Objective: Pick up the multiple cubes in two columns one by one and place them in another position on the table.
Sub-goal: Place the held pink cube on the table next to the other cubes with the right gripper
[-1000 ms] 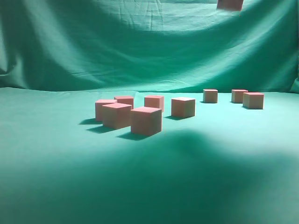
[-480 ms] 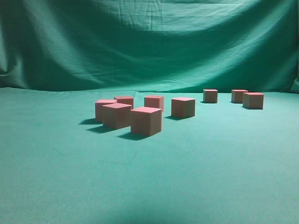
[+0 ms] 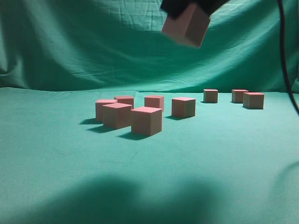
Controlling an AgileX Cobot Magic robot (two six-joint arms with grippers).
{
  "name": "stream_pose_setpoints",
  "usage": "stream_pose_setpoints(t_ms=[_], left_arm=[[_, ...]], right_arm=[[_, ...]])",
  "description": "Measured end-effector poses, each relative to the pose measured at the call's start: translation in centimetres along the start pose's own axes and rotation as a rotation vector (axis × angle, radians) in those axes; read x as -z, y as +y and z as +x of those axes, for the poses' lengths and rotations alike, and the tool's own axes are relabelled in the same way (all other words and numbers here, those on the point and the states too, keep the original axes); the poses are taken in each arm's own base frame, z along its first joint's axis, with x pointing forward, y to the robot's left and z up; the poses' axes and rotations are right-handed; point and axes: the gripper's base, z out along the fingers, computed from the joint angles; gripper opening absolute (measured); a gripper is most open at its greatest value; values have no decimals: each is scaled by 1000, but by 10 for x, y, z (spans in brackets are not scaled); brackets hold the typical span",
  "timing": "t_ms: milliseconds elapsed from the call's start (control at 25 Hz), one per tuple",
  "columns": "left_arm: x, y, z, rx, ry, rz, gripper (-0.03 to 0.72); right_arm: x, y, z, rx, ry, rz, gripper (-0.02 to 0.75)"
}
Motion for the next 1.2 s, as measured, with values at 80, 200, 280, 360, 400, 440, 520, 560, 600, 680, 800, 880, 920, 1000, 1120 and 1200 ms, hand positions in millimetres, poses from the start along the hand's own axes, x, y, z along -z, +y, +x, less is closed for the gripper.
stream_pose_setpoints(t_ms=[80,200,280,360,400,440,520,560,600,680,800,880,920,1000,1120,1200], left_arm=[[0,0,0,0,0,0,0],[0,0,0,0,0,0,0],[0,0,0,0,0,0,0],[0,0,0,0,0,0,0],[0,0,0,0,0,0,0],[0,0,0,0,0,0,0],[0,0,0,0,0,0,0],[0,0,0,0,0,0,0],[0,0,0,0,0,0,0],[0,0,0,0,0,0,0],[0,0,0,0,0,0,0],[0,0,0,0,0,0,0],[0,0,0,0,0,0,0],[0,0,0,0,0,0,0],[0,0,0,0,0,0,0],[0,0,0,0,0,0,0]], right_arm=[[-12,-5,1,-25,27,-5,262],[-29,-12,7,-129,101,15,262],[-36,-11,9,-141,160,79,262],[-41,-5,10,-124,205,159,262],[-44,-1,9,-122,213,199,262],[-46,2,8,-156,210,253,262],[-48,4,7,-202,187,343,262],[-48,4,5,-241,160,370,262],[-49,3,4,-282,139,383,262],[-52,1,3,-329,120,393,262],[-63,-3,4,-364,130,398,262],[-71,-6,5,-376,135,396,262],[-74,-7,6,-382,134,393,262],[-79,-8,6,-400,130,383,262],[-85,-10,5,-407,119,378,262],[-89,-11,6,-410,116,377,262]])
